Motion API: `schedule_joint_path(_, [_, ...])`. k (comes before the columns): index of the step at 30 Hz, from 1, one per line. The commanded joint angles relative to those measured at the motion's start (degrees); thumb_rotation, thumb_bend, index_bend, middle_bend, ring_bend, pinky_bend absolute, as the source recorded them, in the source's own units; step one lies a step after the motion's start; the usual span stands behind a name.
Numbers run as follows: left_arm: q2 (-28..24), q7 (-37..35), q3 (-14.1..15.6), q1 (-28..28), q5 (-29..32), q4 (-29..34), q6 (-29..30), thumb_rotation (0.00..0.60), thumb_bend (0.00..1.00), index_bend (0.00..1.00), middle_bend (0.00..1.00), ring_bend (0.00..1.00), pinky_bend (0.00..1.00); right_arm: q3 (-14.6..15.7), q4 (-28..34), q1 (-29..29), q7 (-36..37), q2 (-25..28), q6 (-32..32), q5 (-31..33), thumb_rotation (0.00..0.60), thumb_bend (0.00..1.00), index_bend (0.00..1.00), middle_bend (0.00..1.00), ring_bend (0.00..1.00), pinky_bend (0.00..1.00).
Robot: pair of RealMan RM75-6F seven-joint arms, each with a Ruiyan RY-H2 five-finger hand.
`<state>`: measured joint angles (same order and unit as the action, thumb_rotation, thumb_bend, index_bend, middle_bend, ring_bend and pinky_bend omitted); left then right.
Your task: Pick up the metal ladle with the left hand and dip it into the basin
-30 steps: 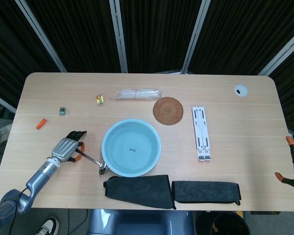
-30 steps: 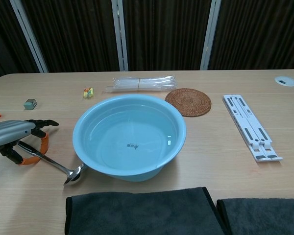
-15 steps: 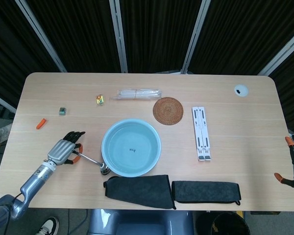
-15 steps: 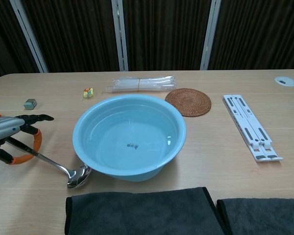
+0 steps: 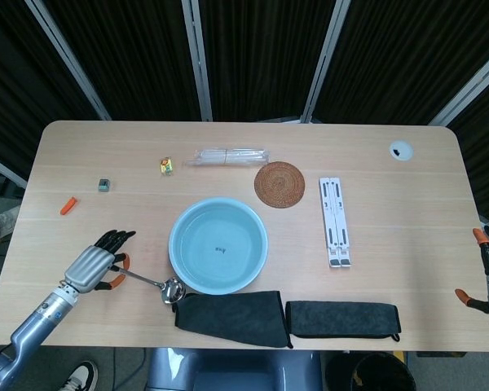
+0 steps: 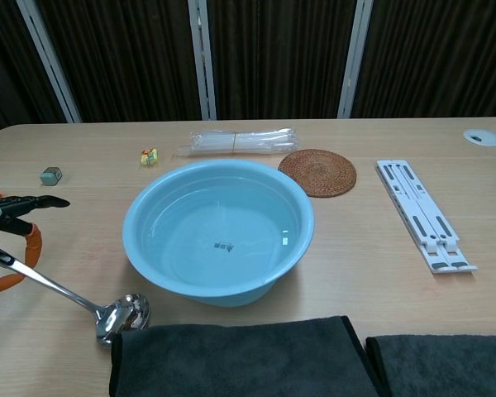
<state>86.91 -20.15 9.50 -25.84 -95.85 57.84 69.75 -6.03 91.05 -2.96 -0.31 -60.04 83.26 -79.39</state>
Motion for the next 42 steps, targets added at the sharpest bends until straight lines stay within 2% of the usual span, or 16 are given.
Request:
schedule_joint_path(1, [-1.8,-0.7,1.3,0.9,-0.9,2.3,0.7,0.600,0.50,0.66,0.00,0.00,0.00,0.2,0.1,0.1,0.1,0.1,0.2,-0.3,0.600,0.00,0.00,0.00,0.00,0.00])
schedule_joint_path(11, [-5.3,2.4,2.3,2.3,-3.1,7.9,3.9,0.600,0.50,0.67,0.00,0.00,0.00,0.8,0.8,0.8,0.9,0.5,1.6,-2.1,0.600,0.00,0.00,0.00,0.00,0.00])
schedule_joint_path(24, [-12.7,8.8,3.4,2.7,-7.8,21.9,8.1,0.600,0.50,0.67,0.00,0.00,0.00,1.6,1.2,2.2,4.4,1.9,4.2,-4.7,0.600,0.00,0.00,0.00,0.00,0.00])
schedule_joint_path(30, [-16.0,9.5,1.6,1.1,-7.0,28.5,6.6,0.600,0.50,0.67,0.00,0.00,0.00,2.0,0.9,2.7,6.3,2.5,5.0,-6.0,0.600,0.00,0.00,0.00,0.00,0.00])
schedule_joint_path(34, [-17.2,11.5,0.1,0.2,-6.4,30.8,5.6,0.600,0.50,0.68,0.00,0.00,0.00,2.0,0.8,2.8,6.8,2.7,5.2,-6.1,0.600,0.00,0.00,0.00,0.00,0.00])
schedule_joint_path(38, [-17.9,12.4,-1.9,-0.7,-4.8,32.1,4.6,0.600,0.50,0.68,0.00,0.00,0.00,1.9,0.7,2.9,7.3,2.8,5.3,-6.1,0.600,0.00,0.00,0.00,0.00,0.00])
schedule_joint_path(42, [-16.8,14.7,-4.6,-1.1,-2.2,30.8,4.0,0.600,0.50,0.68,0.00,0.00,0.00,1.9,0.8,3.1,7.4,2.8,5.9,-6.2,0.600,0.00,0.00,0.00,0.00,0.00])
